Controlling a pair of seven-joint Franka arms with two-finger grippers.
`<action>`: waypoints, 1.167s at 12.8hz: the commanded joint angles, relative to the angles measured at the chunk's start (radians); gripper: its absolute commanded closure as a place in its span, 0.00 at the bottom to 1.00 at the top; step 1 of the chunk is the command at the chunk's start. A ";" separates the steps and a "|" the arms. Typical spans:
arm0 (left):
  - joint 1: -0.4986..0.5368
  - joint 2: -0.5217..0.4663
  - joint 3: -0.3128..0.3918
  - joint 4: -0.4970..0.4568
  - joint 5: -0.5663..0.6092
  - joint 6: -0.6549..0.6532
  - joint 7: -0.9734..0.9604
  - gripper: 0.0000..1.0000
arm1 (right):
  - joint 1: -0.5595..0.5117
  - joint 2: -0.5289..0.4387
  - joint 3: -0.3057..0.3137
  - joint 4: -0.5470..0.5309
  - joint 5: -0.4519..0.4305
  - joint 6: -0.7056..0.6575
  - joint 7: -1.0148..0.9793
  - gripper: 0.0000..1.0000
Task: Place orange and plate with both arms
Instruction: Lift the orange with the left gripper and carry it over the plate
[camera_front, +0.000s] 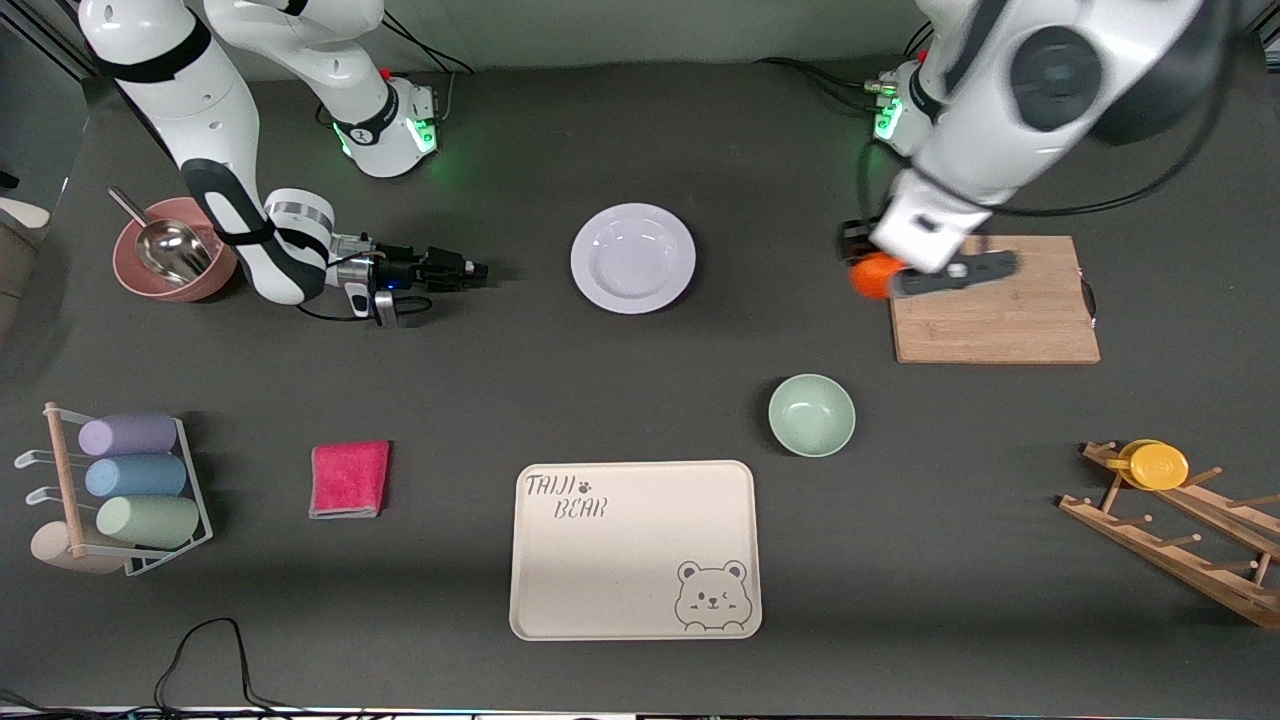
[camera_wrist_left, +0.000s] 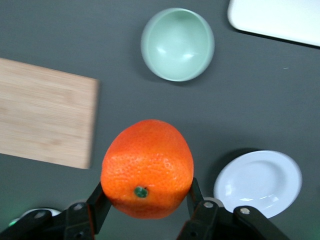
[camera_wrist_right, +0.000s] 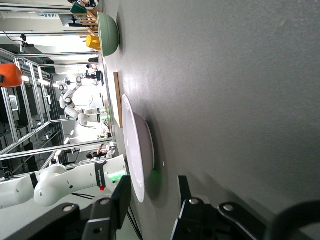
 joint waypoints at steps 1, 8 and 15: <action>-0.021 0.125 -0.112 0.026 0.007 0.125 -0.222 1.00 | 0.009 0.038 -0.002 0.019 0.026 -0.007 -0.034 0.55; -0.242 0.399 -0.144 0.028 0.206 0.414 -0.562 1.00 | 0.009 0.041 -0.002 0.019 0.026 -0.007 -0.034 0.55; -0.345 0.547 -0.144 0.026 0.240 0.548 -0.692 1.00 | 0.009 0.035 -0.002 0.019 0.025 -0.008 -0.033 0.55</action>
